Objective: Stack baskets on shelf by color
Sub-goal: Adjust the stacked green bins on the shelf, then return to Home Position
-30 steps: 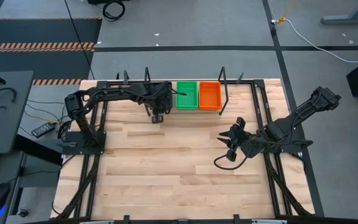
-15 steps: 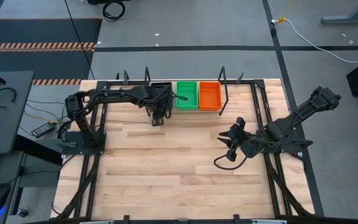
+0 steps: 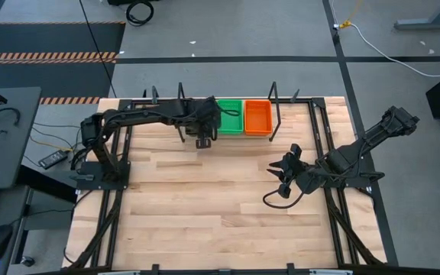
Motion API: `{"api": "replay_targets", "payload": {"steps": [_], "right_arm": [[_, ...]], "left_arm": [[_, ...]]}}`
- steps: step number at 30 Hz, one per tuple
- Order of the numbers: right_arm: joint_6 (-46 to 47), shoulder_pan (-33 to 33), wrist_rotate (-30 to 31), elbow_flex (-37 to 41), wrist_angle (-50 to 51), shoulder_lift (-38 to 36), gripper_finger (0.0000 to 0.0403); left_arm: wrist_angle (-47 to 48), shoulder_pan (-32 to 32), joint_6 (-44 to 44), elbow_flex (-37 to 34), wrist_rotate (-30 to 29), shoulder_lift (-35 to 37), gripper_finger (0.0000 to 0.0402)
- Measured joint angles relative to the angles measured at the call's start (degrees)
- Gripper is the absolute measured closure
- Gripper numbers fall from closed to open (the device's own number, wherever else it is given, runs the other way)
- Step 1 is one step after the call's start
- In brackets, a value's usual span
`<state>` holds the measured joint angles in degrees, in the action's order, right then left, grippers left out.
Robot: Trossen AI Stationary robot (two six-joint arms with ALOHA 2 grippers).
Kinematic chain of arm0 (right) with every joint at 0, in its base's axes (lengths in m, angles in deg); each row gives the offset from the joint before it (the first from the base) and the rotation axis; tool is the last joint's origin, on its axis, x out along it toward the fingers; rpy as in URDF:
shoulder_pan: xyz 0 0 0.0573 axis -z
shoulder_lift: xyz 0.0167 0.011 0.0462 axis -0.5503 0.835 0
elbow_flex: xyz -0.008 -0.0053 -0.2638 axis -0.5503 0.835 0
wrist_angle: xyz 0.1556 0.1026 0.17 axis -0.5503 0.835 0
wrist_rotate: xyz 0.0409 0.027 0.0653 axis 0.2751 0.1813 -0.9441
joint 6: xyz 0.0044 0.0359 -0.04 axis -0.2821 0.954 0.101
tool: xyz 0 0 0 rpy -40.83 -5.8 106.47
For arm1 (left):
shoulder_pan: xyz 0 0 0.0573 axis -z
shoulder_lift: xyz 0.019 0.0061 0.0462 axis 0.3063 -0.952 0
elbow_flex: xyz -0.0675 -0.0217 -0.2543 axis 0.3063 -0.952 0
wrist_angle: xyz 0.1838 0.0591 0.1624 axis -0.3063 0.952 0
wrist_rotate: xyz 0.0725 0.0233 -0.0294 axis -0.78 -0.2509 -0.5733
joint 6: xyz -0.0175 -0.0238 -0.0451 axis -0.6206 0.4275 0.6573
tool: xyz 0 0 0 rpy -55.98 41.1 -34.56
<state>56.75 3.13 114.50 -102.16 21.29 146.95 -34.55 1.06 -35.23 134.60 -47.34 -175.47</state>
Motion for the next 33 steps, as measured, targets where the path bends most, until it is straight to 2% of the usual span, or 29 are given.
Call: {"api": "replay_targets", "payload": {"steps": [3,7,18,25,33], "right_arm": [[0.0,0.0,0.0,0.0,0.0,0.0,0.031],[0.0,0.0,0.0,0.01,0.0,0.0,0.031],[0.02,0.0,-0.02,0.02,0.0,0.0,0.031],[0.0,0.0,-0.69,0.0,0.11,0.0,0.031],[0.0,0.0,-1.07,0.01,0.28,0.0,0.031]], "left_arm": [[-4.72,0.47,-1.37,0.86,0.8,0.02,0.0246],[-10.58,1.17,-2.5,0.3,5.25,-0.53,0.0247],[-13.57,1.59,-5.58,-0.67,2.77,-8.44,0.0245],[-15.75,0.89,-5.47,-0.67,2.76,-9.31,0.0247],[-12.0,0.91,-4.85,-0.67,2.78,-9.31,0.0248]]}}
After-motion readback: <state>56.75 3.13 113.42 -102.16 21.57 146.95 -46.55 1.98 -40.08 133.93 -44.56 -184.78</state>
